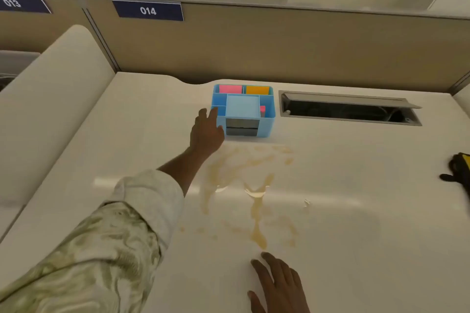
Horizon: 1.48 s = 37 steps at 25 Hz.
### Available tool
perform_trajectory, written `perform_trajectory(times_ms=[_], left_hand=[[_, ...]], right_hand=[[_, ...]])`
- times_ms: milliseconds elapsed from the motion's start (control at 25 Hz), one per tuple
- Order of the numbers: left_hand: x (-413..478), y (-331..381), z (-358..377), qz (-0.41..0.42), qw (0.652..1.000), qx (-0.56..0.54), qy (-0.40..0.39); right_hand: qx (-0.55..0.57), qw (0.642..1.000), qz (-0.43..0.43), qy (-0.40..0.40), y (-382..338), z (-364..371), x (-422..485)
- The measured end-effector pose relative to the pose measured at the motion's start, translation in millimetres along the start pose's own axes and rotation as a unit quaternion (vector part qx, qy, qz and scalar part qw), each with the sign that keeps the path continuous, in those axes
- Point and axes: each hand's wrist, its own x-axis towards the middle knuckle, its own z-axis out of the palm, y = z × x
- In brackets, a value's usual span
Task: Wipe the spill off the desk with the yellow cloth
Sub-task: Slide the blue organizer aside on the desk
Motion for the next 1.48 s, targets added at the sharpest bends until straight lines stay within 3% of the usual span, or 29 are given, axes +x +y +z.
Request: perform_trajectory(times_ms=[80,200,560,760,1040,1480], left_hand=[[14,-1,-2,-0.005,0.999,-0.030,-0.029],[26,-5,-2,-0.025,0.997,-0.066,-0.023],[12,-45,-18,-0.045,0.992,-0.085,0.077],[-12,-127,-69,-0.127,0.978,-0.041,0.158],[-82,-236,-141,-0.277,0.937,0.016,0.214],[-105,-243,-148,-0.307,0.926,0.002,0.220]], right_hand=[[0.043,0.999,0.020,-0.008,-3,-3,3],[0.022,1.000,0.020,0.002,-2,3,-4],[0.025,0.999,0.044,-0.008,-7,2,-14],[0.044,0.998,0.037,-0.010,-8,-1,-15],[0.047,0.998,0.030,-0.015,-7,-5,-16],[0.039,0.999,0.027,-0.017,-4,-7,-16]])
